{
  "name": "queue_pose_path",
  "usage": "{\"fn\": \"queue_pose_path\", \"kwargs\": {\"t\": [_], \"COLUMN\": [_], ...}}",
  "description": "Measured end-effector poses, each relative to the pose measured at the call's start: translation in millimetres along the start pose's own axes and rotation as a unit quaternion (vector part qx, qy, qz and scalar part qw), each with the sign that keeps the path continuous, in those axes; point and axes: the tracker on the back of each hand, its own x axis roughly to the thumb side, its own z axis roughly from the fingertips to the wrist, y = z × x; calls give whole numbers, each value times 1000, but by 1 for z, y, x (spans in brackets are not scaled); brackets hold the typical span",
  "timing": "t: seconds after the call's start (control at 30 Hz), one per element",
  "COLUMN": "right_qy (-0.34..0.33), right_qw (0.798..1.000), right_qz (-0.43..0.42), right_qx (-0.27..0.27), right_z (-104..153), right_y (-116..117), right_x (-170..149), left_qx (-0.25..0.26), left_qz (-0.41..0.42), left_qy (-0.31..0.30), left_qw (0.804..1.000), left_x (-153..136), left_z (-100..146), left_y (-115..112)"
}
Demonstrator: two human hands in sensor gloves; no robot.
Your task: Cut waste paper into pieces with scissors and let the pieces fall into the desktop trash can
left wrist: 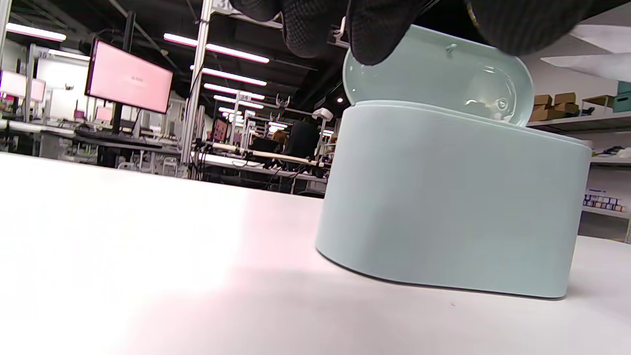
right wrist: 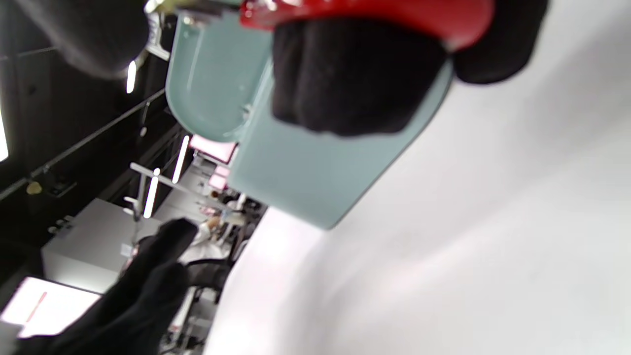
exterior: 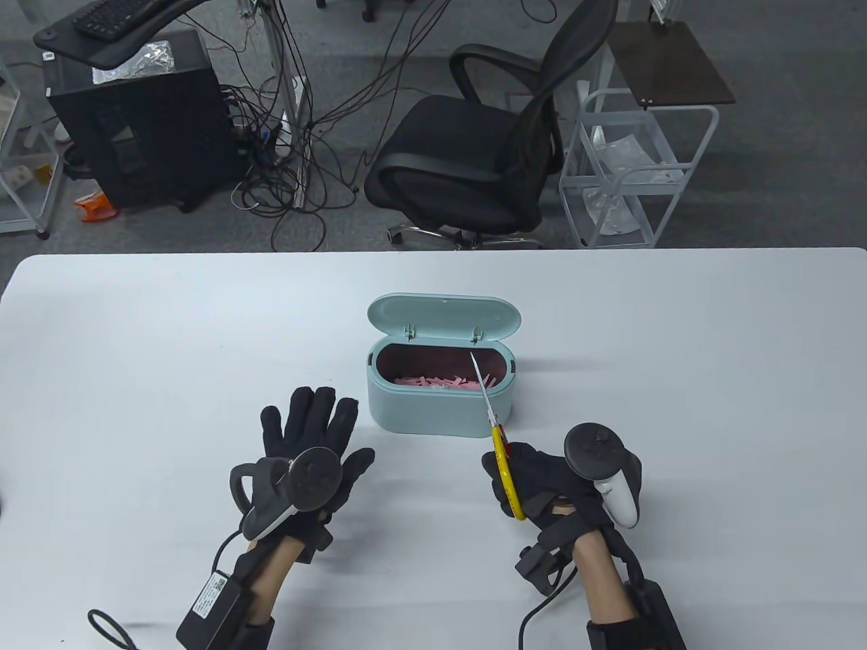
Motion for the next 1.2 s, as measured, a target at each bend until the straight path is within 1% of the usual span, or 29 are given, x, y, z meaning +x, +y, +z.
{"fn": "queue_pose_path", "kwargs": {"t": [0.1, 0.17, 0.23, 0.3, 0.4, 0.43, 0.47, 0.67, 0.77, 0.97, 1.2], "right_qy": [7, 12, 15, 17, 25, 26, 33, 63, 82, 117, 159], "right_qw": [998, 995, 991, 981, 966, 964, 958, 947, 941, 924, 901], "right_qz": [64, 90, 119, 173, 228, 233, 248, 268, 282, 317, 342], "right_qx": [-27, -36, -57, -83, -121, -125, -138, -165, -167, -179, -215], "right_z": [4, 6, 9, 13, 20, 21, 24, 29, 30, 30, 31], "right_y": [-2, -4, -6, -10, -19, -21, -25, -40, -46, -51, -61], "right_x": [4, 6, 9, 13, 17, 18, 18, 11, 7, 2, -9], "left_qx": [5, 5, 5, 6, -1, -3, -6, -20, -29, -44, -49], "left_qz": [11, 12, 13, 13, 10, 8, 5, -4, -5, -7, -8], "left_qy": [10, 12, 13, 16, 17, 17, 16, 15, 15, 13, 10], "left_qw": [1000, 1000, 1000, 1000, 1000, 1000, 1000, 1000, 999, 999, 999], "left_x": [-7, -10, -12, -13, -12, -12, -12, -12, -11, -9, -8], "left_z": [2, 3, 2, 2, 0, 0, 0, -3, -4, -5, -6], "left_y": [1, 1, 2, 2, 1, 0, -1, -6, -8, -8, -9]}}
